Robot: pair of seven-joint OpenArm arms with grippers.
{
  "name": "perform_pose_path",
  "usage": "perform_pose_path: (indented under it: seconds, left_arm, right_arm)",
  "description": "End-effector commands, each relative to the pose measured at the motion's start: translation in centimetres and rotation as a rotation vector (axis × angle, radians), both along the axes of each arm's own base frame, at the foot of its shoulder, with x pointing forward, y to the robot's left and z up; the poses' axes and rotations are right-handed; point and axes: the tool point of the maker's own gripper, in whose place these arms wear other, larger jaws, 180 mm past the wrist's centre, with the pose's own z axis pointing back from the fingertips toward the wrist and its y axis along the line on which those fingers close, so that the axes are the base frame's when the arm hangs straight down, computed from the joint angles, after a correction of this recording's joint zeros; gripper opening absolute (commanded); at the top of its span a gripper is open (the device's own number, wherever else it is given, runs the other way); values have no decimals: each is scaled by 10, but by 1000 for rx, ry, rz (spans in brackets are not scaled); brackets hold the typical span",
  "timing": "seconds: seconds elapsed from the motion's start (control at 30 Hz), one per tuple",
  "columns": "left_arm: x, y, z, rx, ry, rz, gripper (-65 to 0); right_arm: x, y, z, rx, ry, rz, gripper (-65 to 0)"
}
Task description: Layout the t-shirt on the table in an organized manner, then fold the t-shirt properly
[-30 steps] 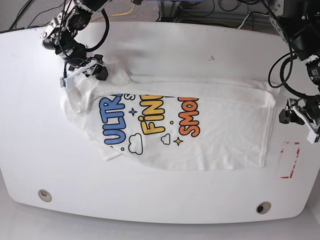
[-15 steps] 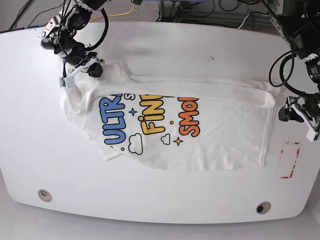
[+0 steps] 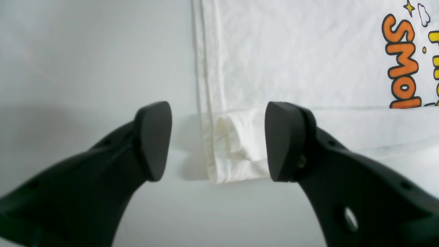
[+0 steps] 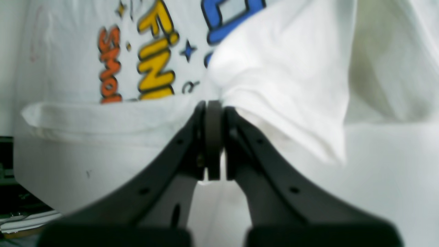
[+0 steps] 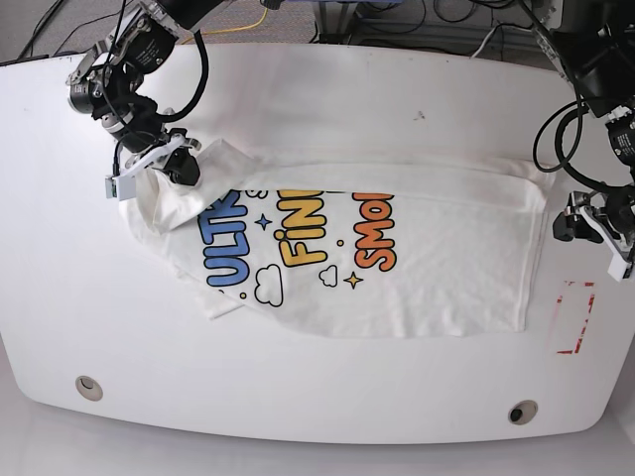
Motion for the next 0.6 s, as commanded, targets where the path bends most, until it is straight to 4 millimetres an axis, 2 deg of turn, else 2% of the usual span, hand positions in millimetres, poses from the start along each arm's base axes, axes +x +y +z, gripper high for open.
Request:
perform_pose_path:
  seconds: [0.0,0.2,0.4,0.43,0.5,0.57]
  left_arm:
    - [9,7,19,22,-57,0,-247]
    - [9,7,19,22,-59,-1,-247]
    - [9,7,19,23,-58,0,-247]
    - [9,7,19,23,-58,0,-247]
    - [9,7,19,23,-58,0,-247]
    - [9,7,19,22,-59,-1,-247]
  right_arm:
    - [24,8,27,15,-110,18,-650]
    - [52,14,43,48,-169,33,-650]
    - [77,24,41,128,-169,49,-634]
    - [79,25,39,139,-164,50,-614]
    - [84,31,36,161,-155,66,-525]
    - [88,40,34,176,-146,94,-398]
